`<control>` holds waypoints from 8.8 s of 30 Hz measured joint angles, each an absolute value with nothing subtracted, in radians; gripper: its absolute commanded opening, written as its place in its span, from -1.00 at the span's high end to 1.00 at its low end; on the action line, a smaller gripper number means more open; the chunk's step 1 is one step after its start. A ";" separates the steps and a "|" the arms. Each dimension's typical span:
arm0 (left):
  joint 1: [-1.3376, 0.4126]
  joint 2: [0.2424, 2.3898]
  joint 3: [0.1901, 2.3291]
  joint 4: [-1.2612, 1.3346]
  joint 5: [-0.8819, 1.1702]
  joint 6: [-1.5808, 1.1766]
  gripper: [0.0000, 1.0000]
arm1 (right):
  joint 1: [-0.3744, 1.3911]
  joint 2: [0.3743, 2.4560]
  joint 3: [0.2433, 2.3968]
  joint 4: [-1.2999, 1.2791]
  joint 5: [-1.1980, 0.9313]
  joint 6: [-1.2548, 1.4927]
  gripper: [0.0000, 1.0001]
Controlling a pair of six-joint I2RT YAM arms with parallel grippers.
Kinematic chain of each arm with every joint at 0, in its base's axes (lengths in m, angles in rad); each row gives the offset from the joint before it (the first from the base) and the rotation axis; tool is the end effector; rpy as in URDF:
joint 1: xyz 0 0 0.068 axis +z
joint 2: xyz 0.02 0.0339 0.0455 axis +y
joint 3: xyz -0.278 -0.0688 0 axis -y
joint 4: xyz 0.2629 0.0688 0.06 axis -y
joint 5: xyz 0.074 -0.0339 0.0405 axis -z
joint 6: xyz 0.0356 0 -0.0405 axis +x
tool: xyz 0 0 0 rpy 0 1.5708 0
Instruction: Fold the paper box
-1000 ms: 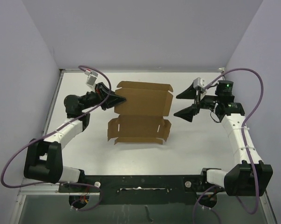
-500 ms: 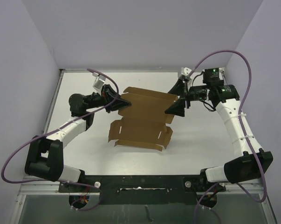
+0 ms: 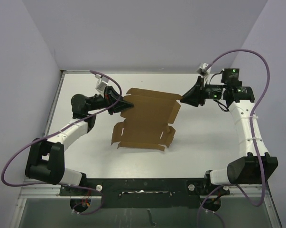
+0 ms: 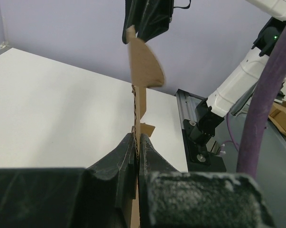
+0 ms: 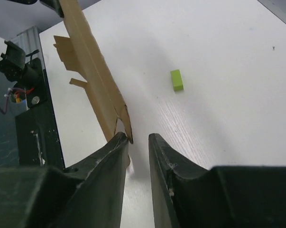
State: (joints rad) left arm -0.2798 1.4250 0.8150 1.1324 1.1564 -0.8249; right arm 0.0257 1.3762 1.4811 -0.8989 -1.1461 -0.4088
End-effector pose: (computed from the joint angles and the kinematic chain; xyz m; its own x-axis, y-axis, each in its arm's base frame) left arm 0.2851 -0.1158 0.3312 -0.3162 -0.2168 -0.9236 0.9451 0.0127 -0.3266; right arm 0.2826 0.0397 0.4102 -0.3962 -0.1740 -0.9015 -0.8790 0.3556 0.3176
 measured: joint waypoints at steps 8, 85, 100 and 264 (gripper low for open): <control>-0.280 1.425 0.815 1.132 1.156 -0.825 1.00 | -0.046 1.343 1.481 -0.894 -1.179 -0.386 0.89; -0.174 1.251 0.604 0.629 0.710 -0.599 -0.28 | -0.202 1.468 1.433 -1.004 -1.216 -0.540 1.00; -0.303 1.417 0.577 0.724 0.659 -0.425 -0.33 | -0.075 1.594 1.517 -1.086 -1.077 -0.651 1.00; -0.577 1.794 0.324 1.464 0.345 -0.049 1.00 | -0.008 1.678 1.588 -1.337 -1.188 -0.852 1.00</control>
